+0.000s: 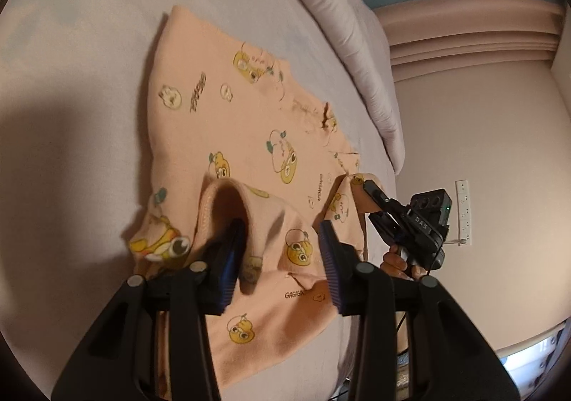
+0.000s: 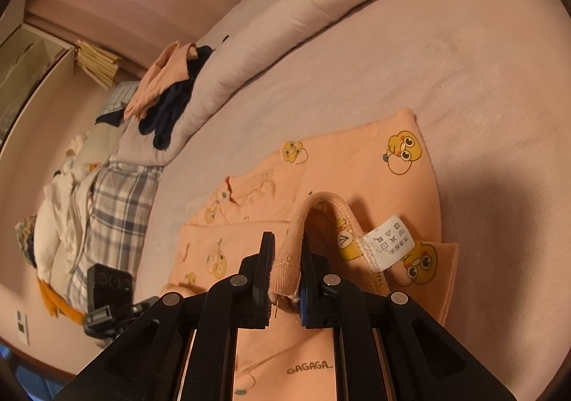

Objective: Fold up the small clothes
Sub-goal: 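Lay the held hem onto the shirt body with both grippers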

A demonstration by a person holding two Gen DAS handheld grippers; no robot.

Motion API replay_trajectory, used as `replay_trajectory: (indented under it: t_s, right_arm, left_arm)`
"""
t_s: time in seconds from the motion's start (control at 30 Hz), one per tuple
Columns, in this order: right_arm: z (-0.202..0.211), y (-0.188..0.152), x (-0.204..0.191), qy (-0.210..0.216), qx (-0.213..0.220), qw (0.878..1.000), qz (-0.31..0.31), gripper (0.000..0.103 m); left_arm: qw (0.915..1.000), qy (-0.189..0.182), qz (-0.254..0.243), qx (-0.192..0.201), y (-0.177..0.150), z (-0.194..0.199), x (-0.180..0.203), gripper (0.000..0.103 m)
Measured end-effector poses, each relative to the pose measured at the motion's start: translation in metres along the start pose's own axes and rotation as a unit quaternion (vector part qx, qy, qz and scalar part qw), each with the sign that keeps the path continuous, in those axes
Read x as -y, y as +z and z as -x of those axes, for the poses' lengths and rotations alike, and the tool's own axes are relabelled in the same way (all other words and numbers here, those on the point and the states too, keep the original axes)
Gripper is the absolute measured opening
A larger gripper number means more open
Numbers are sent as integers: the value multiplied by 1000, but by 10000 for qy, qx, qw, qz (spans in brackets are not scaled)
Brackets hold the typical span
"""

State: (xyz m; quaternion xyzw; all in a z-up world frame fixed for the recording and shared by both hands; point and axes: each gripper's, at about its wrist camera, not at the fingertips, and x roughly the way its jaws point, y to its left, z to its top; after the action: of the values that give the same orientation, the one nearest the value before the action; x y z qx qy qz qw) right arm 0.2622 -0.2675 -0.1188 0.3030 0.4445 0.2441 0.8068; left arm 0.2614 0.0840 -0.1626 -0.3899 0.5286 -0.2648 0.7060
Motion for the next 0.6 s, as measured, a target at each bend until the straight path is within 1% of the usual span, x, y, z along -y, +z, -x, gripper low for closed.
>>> replay_trajectory:
  t_s: [0.03,0.07,0.13,0.17,0.2,0.23,0.3,0.37,0.5,0.6]
  right_arm:
    - [0,0,0,0,-19,10000,-2,11]
    - [0,0,0,6,-34,10000,11,11]
    - [1,-1,-1,-72,7,9999,96,11]
    - [3,-2,-2,-66,34,9999,113,11]
    - [6,-3,-2,-42,79,9999,122,7]
    - [8,-4,-2,-33,134,9998,125,7]
    - [16,-4,-4,66,291,9995,107,7]
    - [22,-2,-8,126,444,9988,142,7]
    - [29,4,-17,101,746,9969,236,7]
    - [30,12,-22,15,922,9954,244,7]
  left_arm:
    - [10000,-54,53,-46,0,-5,-1,14]
    - [9999,-110,89,-83,0,-11,-3,3]
    - [9998,-122,132,61,-2,-15,-1,2]
    - [9994,-170,171,229,-3,-12,-2,1]
    - [9979,-320,251,499,-3,-7,-2,1]
    - [9948,-523,338,809,-4,0,-3,1]
    - [9875,-816,411,1288,-4,11,-2,2]
    - [9810,-942,452,1636,-2,20,1,2]
    - [9747,-830,212,2063,6,33,16,2]
    - [9711,-638,78,2299,16,43,22,2]
